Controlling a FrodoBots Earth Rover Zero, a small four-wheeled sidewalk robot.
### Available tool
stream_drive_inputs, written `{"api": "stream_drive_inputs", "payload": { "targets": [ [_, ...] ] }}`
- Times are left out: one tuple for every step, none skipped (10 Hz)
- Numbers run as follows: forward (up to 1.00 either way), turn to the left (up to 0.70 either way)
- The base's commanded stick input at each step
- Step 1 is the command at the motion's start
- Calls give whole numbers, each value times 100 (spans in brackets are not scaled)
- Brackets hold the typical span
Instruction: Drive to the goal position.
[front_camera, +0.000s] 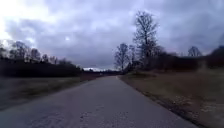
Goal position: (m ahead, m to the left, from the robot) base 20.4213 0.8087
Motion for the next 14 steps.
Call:
{"api": "stream_drive_inputs", "payload": {
  "targets": [
    [50,0],
    [50,0],
    [50,0],
    [50,0],
    [50,0],
    [50,0],
    [50,0],
    [50,0],
    [50,0],
    [50,0],
    [50,0],
    [50,0],
    [50,0],
    [50,0]
  ]
}}
